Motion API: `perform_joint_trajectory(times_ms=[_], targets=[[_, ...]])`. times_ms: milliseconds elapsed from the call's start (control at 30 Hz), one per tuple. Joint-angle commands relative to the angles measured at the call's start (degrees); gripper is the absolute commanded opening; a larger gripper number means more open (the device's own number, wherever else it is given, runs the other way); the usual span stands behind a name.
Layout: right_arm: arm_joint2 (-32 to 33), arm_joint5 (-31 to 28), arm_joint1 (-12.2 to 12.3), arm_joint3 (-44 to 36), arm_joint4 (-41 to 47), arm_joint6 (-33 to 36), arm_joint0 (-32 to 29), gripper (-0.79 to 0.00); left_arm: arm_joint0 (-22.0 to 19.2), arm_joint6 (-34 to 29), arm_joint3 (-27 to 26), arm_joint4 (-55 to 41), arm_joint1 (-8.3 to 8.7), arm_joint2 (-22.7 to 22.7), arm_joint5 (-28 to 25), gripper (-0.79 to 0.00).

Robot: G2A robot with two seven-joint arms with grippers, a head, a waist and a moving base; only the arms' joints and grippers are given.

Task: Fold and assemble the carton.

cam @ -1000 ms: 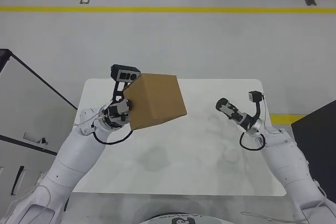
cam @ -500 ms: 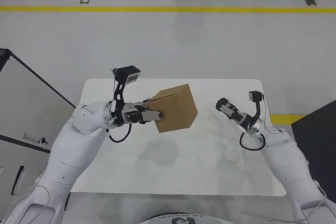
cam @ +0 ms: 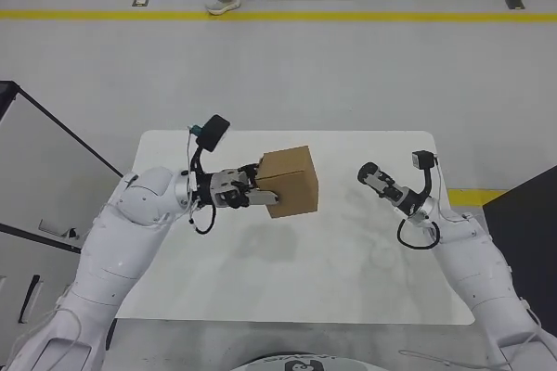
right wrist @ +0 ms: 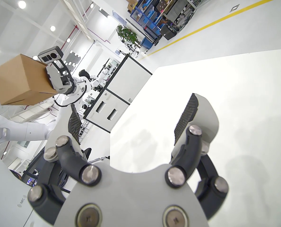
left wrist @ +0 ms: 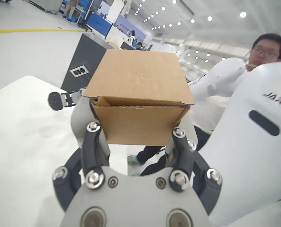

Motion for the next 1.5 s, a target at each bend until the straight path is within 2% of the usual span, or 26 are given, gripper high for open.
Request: perform_joint_trajectory(times_ms=[0,100,167,500,567,600,667,767,867,933,1300,1367,1467], targets=[[0.0,0.0,0.0,0.0,0.0,0.0,0.0,0.000,-0.4,3.5,0.8,6.7,0.17,1.3,-3.3,-0.785],[0.0,0.0,0.0,0.0,0.0,0.0,0.0,0.000,-1.8,6.5,2.3,13.8,0.55,3.9,-6.4,-0.785],[0.0,0.0,0.0,0.0,0.0,0.0,0.0,0.000,-2.5,6.5,3.4,13.8,0.64,5.0,-6.4,-0.785],[0.0,0.0,0.0,0.0,0.0,0.0,0.0,0.000,-2.4,6.6,3.5,14.2,0.65,5.0,-6.1,-0.785],[0.0,0.0,0.0,0.0,0.0,0.0,0.0,0.000,-1.7,7.1,3.6,15.1,0.50,6.5,-6.4,-0.785],[0.0,0.0,0.0,0.0,0.0,0.0,0.0,0.000,-2.1,8.5,4.9,14.0,0.37,7.0,-6.4,-0.785],[0.0,0.0,0.0,0.0,0.0,0.0,0.0,0.000,-3.5,8.3,5.3,17.9,0.31,7.3,-6.4,-0.785],[0.0,0.0,0.0,0.0,0.0,0.0,0.0,0.000,-4.4,13.3,5.5,26.3,-0.05,8.0,-6.4,-0.785],[0.0,0.0,0.0,0.0,0.0,0.0,0.0,0.000,-4.9,20.9,6.5,35.1,-0.33,9.8,-6.4,-0.785],[0.0,0.0,0.0,0.0,0.0,0.0,0.0,0.000,-5.4,26.1,9.5,41.7,-0.37,11.7,-6.4,-0.785],[0.0,0.0,0.0,0.0,0.0,0.0,0.0,0.000,-4.7,27.0,10.5,42.0,-0.43,12.0,-6.1,-0.785],[0.0,0.0,0.0,0.0,0.0,0.0,0.0,0.000,-4.9,27.6,11.4,43.8,-0.52,12.9,-6.4,-0.785],[0.0,0.0,0.0,0.0,0.0,0.0,0.0,0.000,-5.9,30.8,13.8,51.3,-0.69,14.1,-6.4,-0.785]])
